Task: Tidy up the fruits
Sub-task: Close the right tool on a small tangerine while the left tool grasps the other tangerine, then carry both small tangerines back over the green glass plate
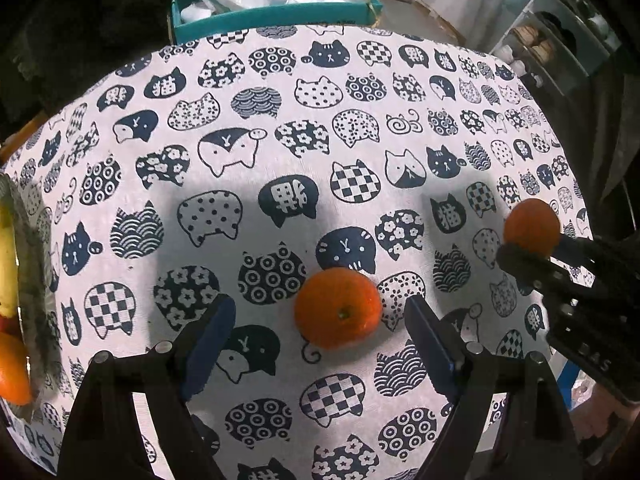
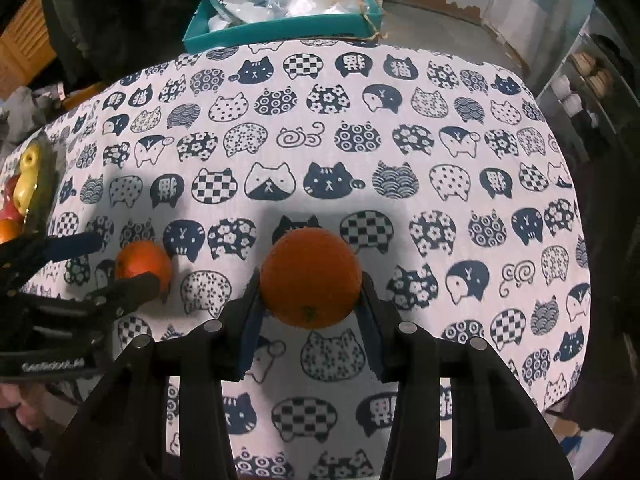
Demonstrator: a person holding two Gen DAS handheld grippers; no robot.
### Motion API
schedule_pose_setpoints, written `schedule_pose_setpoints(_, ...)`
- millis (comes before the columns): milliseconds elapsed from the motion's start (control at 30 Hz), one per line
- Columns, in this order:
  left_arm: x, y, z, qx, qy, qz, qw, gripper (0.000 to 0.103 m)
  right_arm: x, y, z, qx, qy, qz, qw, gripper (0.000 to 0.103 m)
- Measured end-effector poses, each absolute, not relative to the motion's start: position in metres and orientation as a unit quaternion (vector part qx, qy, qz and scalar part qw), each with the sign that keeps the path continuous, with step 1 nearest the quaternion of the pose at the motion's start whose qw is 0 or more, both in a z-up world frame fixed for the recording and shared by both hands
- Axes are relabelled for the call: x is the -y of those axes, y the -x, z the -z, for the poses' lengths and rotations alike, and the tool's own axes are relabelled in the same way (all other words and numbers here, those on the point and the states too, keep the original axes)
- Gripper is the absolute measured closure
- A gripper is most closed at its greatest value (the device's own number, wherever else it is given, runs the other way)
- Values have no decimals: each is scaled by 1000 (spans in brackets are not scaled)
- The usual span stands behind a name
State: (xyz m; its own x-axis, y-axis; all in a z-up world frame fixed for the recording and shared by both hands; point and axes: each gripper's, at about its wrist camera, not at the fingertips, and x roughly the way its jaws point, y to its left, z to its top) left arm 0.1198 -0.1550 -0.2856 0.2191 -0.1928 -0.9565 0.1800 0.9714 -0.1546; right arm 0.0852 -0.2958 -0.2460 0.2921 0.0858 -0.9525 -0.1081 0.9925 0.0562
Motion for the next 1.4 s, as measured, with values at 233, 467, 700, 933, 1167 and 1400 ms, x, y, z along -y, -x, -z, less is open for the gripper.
schedule_pose_setpoints(233, 158, -117, 293, -617, -7, 123, 777, 33, 303, -86, 244, -589, 3, -58, 806, 60)
schedule_pose_setpoints(467, 162, -113, 286, -606, -19, 138, 783, 56, 296, -89, 241, -585, 8, -62, 809, 60)
schedule_pose_setpoints(700, 148, -112, 270, -586, -16, 126, 800, 56, 287, -88, 232, -574, 24, -61, 816, 60)
schedule_pose_setpoints(933, 135, -108, 243, -558, -14, 121, 821, 57, 277, -88, 214, -556, 25, -71, 828, 60)
schedule_pose_setpoints(1167, 123, -100, 211, -529, -3, 122, 840, 57, 263, -86, 193, -535, 26, -83, 840, 60)
schedule_pose_setpoints(1400, 110, -90, 181, -502, 5, 118, 857, 57, 250, -83, 169, -511, 24, -97, 853, 60)
